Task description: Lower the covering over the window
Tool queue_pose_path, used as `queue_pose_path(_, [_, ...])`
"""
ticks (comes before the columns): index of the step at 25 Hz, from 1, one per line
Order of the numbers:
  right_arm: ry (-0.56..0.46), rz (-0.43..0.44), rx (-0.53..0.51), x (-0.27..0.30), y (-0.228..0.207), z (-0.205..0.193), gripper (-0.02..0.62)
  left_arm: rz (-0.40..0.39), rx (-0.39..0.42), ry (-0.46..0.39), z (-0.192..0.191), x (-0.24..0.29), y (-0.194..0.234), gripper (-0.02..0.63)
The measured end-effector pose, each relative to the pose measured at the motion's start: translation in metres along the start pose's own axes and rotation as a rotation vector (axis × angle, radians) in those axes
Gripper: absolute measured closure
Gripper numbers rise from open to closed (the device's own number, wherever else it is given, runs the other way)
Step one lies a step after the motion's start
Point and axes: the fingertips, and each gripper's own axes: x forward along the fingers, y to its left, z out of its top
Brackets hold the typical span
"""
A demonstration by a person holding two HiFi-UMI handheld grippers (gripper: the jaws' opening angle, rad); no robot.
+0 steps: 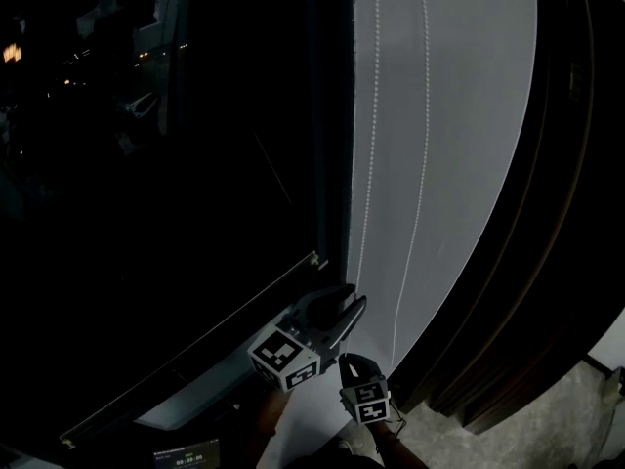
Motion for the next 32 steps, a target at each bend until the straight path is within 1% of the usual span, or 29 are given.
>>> queue_pose_path(2, [-0.007, -0.004, 0.005, -0.003, -0.003, 0.001, 0.58, -0.005, 0.023, -0.01, 0.005, 0.003, -0.002, 0.52])
queue_pose_path(3, [-0.008, -0.008, -0.001, -0.004, -0.005, -0.001, 0.58, -0.003, 0.037, -0.015, 0.006, 0.003, -0.003, 0.534])
queue_pose_path(4, [-0.008, -0.015, -0.011, -0.005, -0.007, -0.003, 0.58, -0.001, 0.047, -0.022, 0.006, 0.003, -0.003, 0.579])
queue_pose_path(6, [-0.007, -0.024, -0.02, -0.006, -0.009, -0.007, 0.58, 0.002, 0.032, -0.051, 0.007, 0.0, -0.002, 0.591])
queue_pose_path(9, [-0.004, -0.012, -0.017, -0.009, -0.006, -0.008, 0.58, 0.023, -0.032, -0.095, 0.008, -0.005, 0.002, 0.595])
queue_pose_path(13, [-0.006, -0.011, -0.022, -0.018, -0.005, -0.01, 0.58, 0.068, -0.021, -0.106, 0.007, -0.009, 0.007, 0.598])
queue_pose_path(16, [0.008, -0.033, -0.024, -0.025, -0.009, -0.006, 0.578, 0.098, -0.044, -0.123, 0.008, -0.016, 0.016, 0.598])
queue_pose_path(18, [0.016, -0.033, -0.007, -0.03, -0.012, -0.003, 0.578, 0.112, -0.028, -0.116, 0.009, -0.018, 0.02, 0.599])
queue_pose_path(20, [-0.005, -0.037, 0.001, -0.037, -0.018, 0.008, 0.578, 0.127, 0.005, -0.084, 0.004, -0.018, 0.023, 0.6])
queue_pose_path(21, [-0.024, -0.043, 0.008, -0.042, -0.022, 0.015, 0.578, 0.135, 0.021, -0.051, -0.005, -0.018, 0.025, 0.6])
queue_pose_path(23, [-0.077, -0.047, 0.054, -0.055, -0.028, 0.034, 0.578, 0.149, 0.035, 0.041, -0.036, -0.017, 0.029, 0.6])
queue_pose_path(24, [-0.108, -0.044, 0.084, -0.062, -0.029, 0.045, 0.578, 0.156, 0.022, 0.081, -0.053, -0.019, 0.031, 0.6])
queue_pose_path(26, [-0.171, -0.03, 0.114, -0.077, -0.028, 0.071, 0.578, 0.173, -0.031, 0.126, -0.081, -0.026, 0.035, 0.6])
queue_pose_path(29, [-0.255, 0.012, 0.073, -0.095, -0.02, 0.12, 0.577, 0.189, -0.054, 0.192, -0.115, -0.036, 0.035, 0.6])
queue_pose_path(30, [-0.284, 0.035, 0.063, -0.1, -0.017, 0.139, 0.568, 0.19, -0.064, 0.215, -0.126, -0.038, 0.033, 0.6])
queue_pose_path(32, [-0.346, 0.084, 0.067, -0.111, -0.011, 0.183, 0.522, 0.192, -0.096, 0.258, -0.149, -0.042, 0.028, 0.6])
